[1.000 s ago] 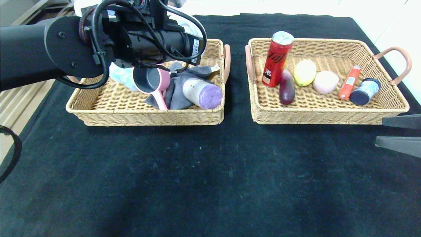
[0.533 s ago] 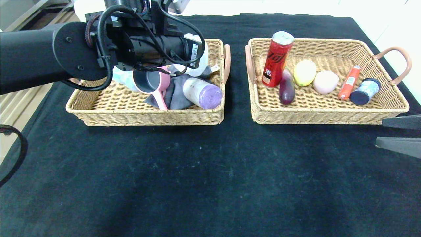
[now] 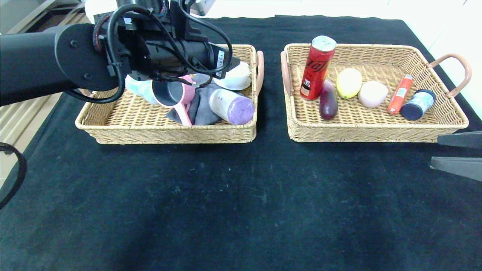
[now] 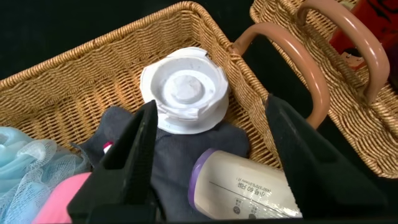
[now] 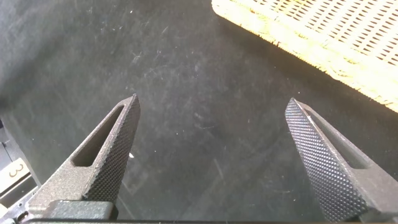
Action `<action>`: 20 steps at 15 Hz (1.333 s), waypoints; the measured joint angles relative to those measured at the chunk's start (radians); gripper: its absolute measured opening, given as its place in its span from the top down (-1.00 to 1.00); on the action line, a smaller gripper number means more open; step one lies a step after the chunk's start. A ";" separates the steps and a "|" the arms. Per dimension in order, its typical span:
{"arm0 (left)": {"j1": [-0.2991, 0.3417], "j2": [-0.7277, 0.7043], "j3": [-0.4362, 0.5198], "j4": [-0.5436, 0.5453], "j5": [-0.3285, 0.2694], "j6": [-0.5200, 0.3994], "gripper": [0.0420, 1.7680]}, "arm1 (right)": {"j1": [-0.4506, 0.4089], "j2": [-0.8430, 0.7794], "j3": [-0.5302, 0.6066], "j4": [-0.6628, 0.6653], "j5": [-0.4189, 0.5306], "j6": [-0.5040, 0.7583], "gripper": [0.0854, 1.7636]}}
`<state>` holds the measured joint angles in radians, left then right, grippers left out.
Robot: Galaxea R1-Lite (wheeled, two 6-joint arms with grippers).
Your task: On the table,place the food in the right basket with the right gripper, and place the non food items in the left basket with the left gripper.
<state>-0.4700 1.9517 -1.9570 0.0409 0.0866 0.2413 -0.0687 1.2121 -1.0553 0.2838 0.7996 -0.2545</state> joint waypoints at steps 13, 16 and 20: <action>0.004 -0.236 0.259 0.161 0.000 -0.011 -0.84 | 0.005 0.008 0.000 0.000 -0.001 0.000 -0.94; 0.001 -0.325 0.349 0.241 -0.002 -0.011 -0.87 | 0.010 0.011 0.002 -0.001 -0.001 0.000 -0.94; -0.015 -0.461 0.542 0.257 -0.003 -0.016 -0.90 | 0.010 0.024 0.004 -0.001 -0.003 -0.001 -0.94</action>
<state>-0.4853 1.4902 -1.4149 0.2977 0.0836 0.2251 -0.0585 1.2357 -1.0515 0.2828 0.7962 -0.2560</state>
